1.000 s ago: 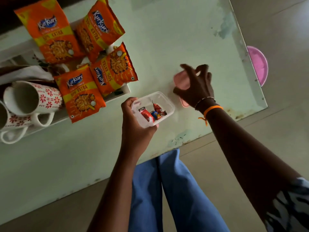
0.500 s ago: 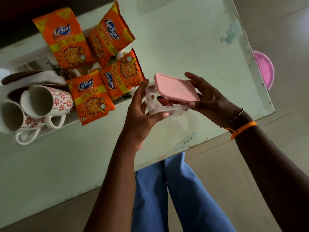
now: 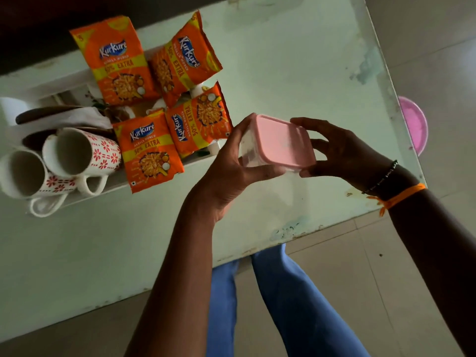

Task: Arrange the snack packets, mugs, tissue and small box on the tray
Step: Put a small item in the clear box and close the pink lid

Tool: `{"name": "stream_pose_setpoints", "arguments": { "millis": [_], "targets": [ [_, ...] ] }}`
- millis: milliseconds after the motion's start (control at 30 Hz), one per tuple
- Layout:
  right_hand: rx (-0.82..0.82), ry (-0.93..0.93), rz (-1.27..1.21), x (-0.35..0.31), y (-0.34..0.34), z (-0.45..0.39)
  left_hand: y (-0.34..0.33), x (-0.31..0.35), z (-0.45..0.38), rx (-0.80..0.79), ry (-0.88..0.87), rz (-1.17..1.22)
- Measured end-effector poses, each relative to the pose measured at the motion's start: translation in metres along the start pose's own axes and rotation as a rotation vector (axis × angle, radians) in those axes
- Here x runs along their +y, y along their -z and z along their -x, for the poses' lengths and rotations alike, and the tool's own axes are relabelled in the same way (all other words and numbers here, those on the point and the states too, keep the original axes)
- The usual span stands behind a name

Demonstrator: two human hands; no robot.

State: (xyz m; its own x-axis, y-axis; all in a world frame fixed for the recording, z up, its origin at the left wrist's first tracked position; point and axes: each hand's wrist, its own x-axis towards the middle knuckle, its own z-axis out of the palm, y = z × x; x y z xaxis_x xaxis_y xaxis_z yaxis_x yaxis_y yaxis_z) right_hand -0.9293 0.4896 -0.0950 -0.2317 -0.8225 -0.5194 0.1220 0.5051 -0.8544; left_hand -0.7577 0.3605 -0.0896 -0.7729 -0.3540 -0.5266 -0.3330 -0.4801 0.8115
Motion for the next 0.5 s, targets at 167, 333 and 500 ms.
{"name": "stream_pose_setpoints", "arguments": {
  "millis": [167, 333, 500],
  "targets": [
    [-0.021, 0.084, 0.297, -0.018, -0.024, 0.000, -0.007, 0.003, 0.014, 0.228, 0.109, 0.011],
    [-0.084, 0.076, 0.253, -0.038, -0.086, -0.017, 0.029, -0.008, 0.040, 0.596, 0.030, 0.038],
    [0.202, -0.065, -0.072, -0.048, -0.190, -0.046, 0.097, -0.011, 0.088, 0.610, 0.001, 0.021]
  ]
}}
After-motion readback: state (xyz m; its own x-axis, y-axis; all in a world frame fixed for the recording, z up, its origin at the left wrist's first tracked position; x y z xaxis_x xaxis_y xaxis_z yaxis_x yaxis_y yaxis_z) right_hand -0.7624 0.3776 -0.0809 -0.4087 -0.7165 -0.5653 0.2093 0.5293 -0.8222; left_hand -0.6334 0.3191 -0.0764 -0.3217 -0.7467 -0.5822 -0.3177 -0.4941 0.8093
